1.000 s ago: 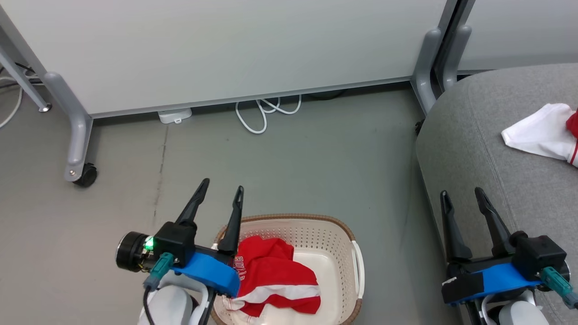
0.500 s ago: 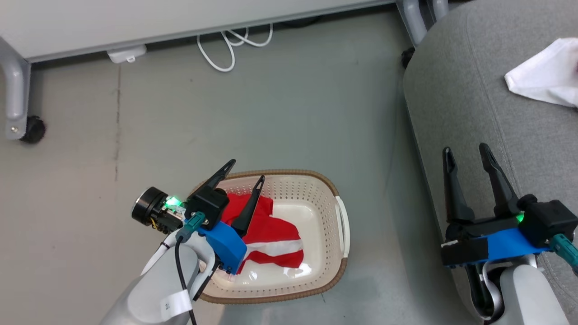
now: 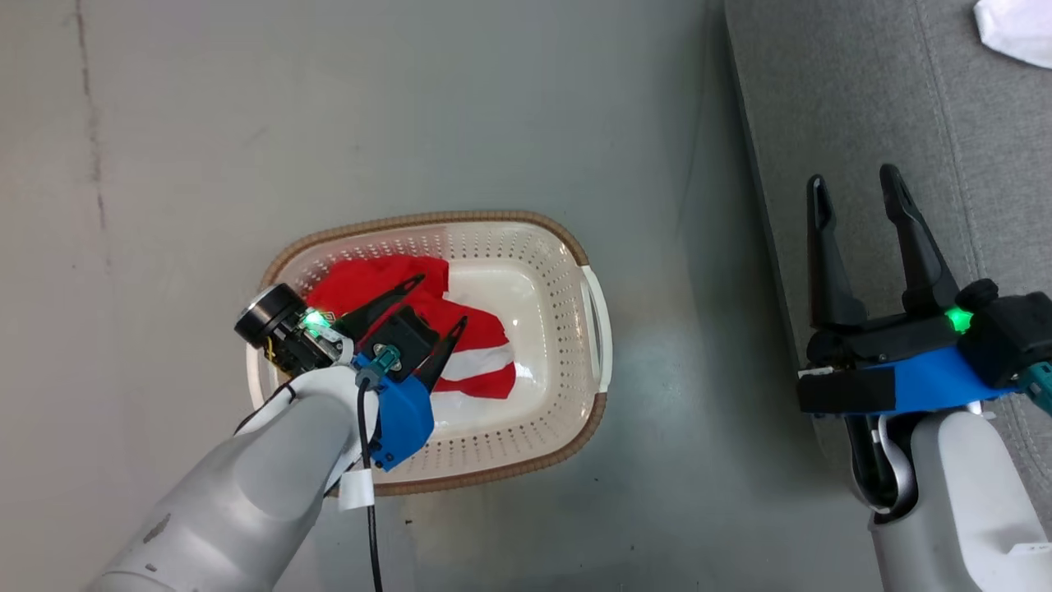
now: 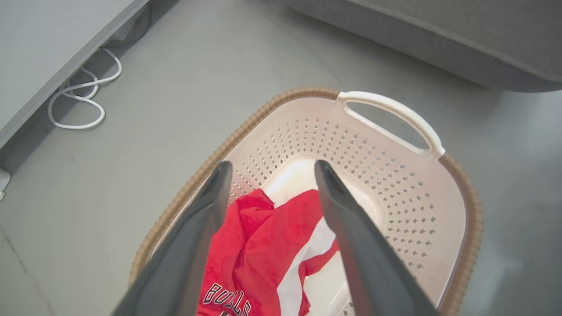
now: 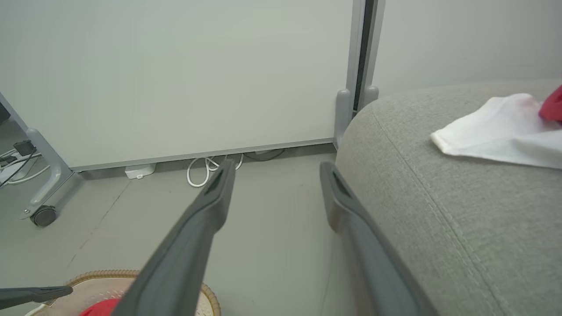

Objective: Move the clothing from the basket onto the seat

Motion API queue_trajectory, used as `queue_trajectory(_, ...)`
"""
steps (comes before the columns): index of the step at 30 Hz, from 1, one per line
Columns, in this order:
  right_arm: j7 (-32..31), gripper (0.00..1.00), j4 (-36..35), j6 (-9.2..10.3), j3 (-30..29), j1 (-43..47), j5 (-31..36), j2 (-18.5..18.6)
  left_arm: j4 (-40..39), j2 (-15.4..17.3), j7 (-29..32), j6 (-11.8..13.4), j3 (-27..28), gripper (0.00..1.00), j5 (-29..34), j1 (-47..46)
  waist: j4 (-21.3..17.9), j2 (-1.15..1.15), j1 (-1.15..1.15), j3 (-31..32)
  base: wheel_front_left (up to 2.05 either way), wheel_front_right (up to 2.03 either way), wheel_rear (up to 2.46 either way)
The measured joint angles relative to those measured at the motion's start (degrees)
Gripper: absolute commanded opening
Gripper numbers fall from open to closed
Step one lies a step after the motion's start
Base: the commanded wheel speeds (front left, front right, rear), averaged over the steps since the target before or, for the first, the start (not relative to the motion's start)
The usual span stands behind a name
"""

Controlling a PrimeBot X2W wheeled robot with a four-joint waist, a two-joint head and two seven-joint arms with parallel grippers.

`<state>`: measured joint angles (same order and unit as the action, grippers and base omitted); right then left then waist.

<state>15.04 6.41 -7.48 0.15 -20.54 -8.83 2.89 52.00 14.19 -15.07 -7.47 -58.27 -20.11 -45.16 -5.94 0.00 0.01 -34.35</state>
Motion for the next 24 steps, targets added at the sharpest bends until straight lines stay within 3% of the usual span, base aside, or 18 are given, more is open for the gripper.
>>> queue_trajectory(9, 0.01, 1.00, -1.78, -0.01, 0.55, -3.98, -0.01, 0.01, 9.06, 0.52, 0.85, -0.08, -12.46, 1.00, -3.11, -6.91, -1.85, 0.00, 0.00, -7.91, 0.00, 0.00, 0.00)
queue_trajectory(24, 0.01, 1.00, -5.53, -0.01, 0.38, -6.82, 0.01, 0.01, 18.24, -0.25, 6.68, -0.08, -15.00, 1.00, 2.19, -15.77, -3.10, 0.00, 0.00, -19.96, 0.00, 0.00, 0.00)
